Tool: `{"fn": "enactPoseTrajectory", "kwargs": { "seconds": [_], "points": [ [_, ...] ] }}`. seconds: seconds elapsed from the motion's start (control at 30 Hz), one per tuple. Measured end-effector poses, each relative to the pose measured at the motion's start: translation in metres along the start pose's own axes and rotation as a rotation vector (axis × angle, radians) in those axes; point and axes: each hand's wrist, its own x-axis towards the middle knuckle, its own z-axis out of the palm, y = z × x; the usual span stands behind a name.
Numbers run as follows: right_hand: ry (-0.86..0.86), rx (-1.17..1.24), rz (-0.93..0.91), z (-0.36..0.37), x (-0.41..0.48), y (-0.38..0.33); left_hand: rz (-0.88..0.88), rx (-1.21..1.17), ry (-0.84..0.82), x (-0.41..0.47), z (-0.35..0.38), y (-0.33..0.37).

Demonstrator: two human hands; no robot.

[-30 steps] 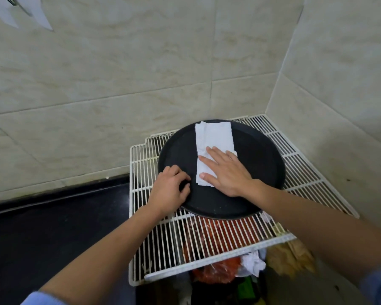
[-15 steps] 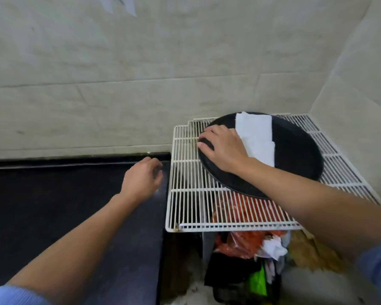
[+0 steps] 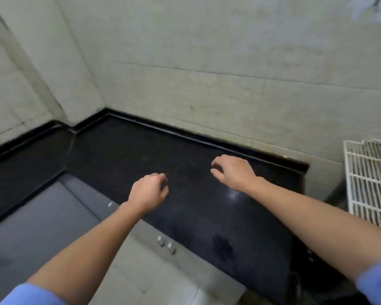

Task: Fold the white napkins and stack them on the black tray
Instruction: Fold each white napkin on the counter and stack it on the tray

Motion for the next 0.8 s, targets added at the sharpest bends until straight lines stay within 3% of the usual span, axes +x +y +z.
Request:
{"fn": "enactPoseTrajectory", "kwargs": {
  "seconds": [0.37,0.8],
  "points": [
    [-0.173,0.019,-0.351,0.095,0.149,-0.227,-0.414,0.024,0.000,-0.077,-0.029,-0.232],
    [-0.294,0.056,-0.705,0.197,0.355,-0.456,-0.867,0.023,0.063,-0.082,-0.081,-0.461]
  ]
}}
